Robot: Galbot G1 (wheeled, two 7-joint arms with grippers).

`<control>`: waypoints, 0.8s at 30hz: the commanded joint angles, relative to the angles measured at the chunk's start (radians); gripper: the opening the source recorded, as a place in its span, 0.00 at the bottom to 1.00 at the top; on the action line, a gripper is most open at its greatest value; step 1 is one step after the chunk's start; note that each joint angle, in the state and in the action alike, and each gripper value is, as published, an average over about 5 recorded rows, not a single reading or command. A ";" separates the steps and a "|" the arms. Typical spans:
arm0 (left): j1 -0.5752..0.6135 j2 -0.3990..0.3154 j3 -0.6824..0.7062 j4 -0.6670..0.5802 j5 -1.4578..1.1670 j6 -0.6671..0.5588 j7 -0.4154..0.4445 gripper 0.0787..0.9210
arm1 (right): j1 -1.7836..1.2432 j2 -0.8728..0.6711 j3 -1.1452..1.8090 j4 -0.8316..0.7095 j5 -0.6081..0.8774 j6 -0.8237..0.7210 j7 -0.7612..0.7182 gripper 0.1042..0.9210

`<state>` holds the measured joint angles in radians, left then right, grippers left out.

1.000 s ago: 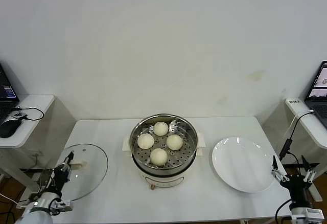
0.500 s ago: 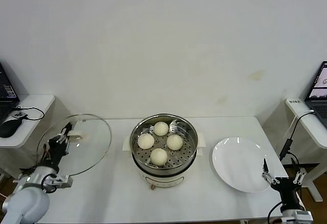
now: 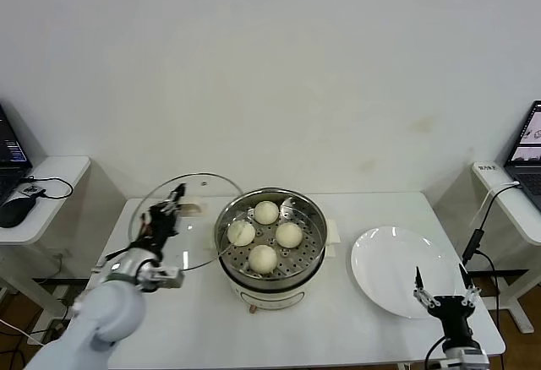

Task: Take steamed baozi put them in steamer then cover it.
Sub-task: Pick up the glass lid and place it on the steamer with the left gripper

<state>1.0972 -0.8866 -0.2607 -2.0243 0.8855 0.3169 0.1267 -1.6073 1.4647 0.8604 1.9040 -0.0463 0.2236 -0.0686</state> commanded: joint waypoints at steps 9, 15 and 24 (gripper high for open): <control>-0.290 -0.222 0.414 0.058 0.262 0.173 0.182 0.08 | 0.022 0.089 -0.045 -0.051 -0.174 0.029 0.030 0.88; -0.274 -0.275 0.411 0.086 0.327 0.170 0.191 0.08 | 0.020 0.101 -0.057 -0.058 -0.193 0.034 0.034 0.88; -0.251 -0.332 0.405 0.101 0.360 0.174 0.197 0.08 | 0.017 0.108 -0.067 -0.061 -0.207 0.036 0.036 0.88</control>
<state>0.8634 -1.1446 0.0982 -1.9378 1.1692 0.4720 0.2984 -1.5914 1.5605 0.7993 1.8484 -0.2251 0.2560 -0.0348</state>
